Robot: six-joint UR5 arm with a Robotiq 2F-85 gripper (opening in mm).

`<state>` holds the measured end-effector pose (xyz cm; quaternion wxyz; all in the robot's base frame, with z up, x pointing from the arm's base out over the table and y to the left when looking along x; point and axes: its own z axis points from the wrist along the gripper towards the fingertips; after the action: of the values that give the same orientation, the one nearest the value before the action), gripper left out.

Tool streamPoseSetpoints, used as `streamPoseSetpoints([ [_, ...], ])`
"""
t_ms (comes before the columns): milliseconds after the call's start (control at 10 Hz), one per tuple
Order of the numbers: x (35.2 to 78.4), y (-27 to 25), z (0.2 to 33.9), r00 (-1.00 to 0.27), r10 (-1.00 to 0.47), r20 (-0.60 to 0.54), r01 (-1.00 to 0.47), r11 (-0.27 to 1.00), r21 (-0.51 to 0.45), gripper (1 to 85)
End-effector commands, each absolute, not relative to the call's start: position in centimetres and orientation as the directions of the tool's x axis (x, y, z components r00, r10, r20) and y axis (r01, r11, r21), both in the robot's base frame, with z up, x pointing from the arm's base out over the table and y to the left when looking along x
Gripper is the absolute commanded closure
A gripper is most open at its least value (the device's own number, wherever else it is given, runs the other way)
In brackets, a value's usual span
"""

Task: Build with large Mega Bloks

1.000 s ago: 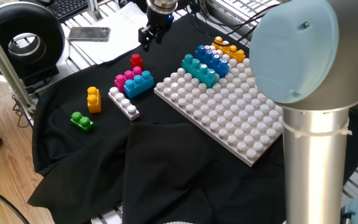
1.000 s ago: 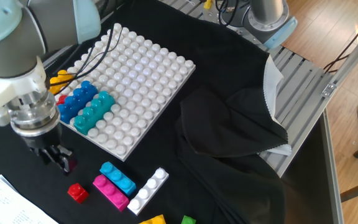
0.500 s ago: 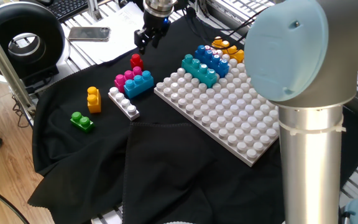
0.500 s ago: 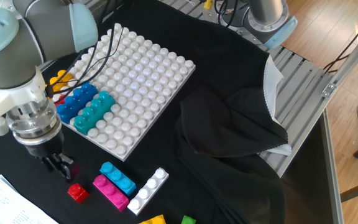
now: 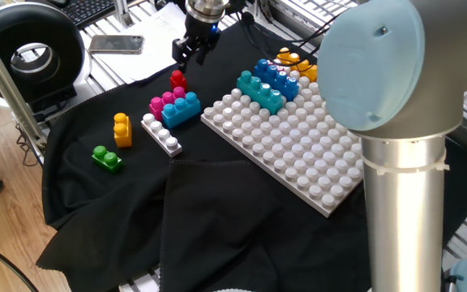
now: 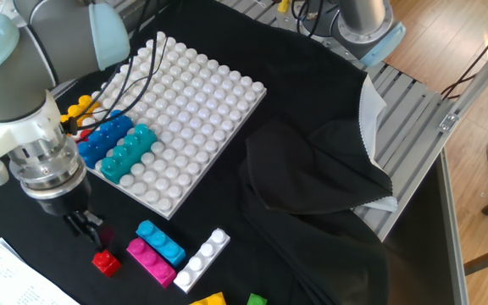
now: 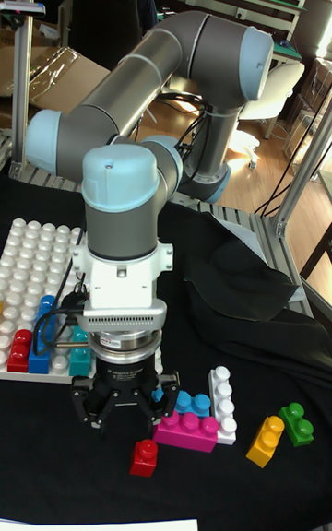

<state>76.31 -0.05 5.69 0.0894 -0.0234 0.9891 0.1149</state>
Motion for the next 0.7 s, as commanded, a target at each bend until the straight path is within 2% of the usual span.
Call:
streamPoseSetpoints([
  [0, 76.7, 1.7, 6.1, -0.982, 0.049, -0.182, -0.007, 0.957, 0.292, 25.0],
  [400, 79.0, 2.0, 4.7, -0.966, 0.089, -0.242, 0.018, 0.959, 0.281, 17.7],
  [600, 79.6, 2.2, 4.1, -0.962, 0.117, -0.245, 0.041, 0.955, 0.293, 17.0],
])
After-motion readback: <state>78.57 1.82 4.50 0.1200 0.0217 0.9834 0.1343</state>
